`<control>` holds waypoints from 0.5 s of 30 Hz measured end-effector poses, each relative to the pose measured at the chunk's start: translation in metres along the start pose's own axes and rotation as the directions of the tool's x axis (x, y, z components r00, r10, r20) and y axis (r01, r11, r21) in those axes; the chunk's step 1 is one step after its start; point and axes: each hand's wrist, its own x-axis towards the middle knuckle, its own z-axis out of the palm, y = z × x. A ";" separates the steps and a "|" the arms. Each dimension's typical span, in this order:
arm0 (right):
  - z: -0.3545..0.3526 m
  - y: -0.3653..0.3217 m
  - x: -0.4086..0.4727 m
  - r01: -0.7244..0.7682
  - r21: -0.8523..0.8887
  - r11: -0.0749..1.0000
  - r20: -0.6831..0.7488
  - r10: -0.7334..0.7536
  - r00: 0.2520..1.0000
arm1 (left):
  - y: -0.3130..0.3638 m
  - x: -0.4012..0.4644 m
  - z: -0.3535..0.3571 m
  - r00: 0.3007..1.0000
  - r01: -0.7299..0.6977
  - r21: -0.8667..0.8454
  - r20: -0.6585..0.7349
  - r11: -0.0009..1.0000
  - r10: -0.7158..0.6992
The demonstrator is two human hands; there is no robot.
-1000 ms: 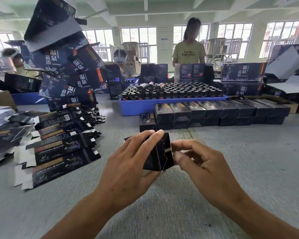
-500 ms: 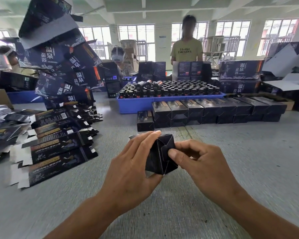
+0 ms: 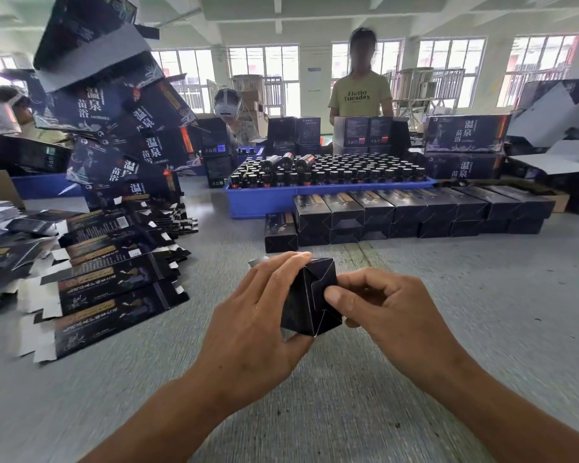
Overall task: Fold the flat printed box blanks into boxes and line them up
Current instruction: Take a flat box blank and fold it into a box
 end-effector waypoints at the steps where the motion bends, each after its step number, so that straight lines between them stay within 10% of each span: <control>1: 0.001 0.000 0.000 0.012 -0.021 1.000 -0.014 -0.013 1.000 | 0.000 0.000 0.000 1.000 -0.007 0.007 0.002 1.000 0.007; 15: 0.005 -0.001 -0.002 0.024 -0.153 0.988 -0.122 -0.043 0.992 | 0.002 0.000 0.004 1.000 0.000 -0.025 0.004 1.000 0.000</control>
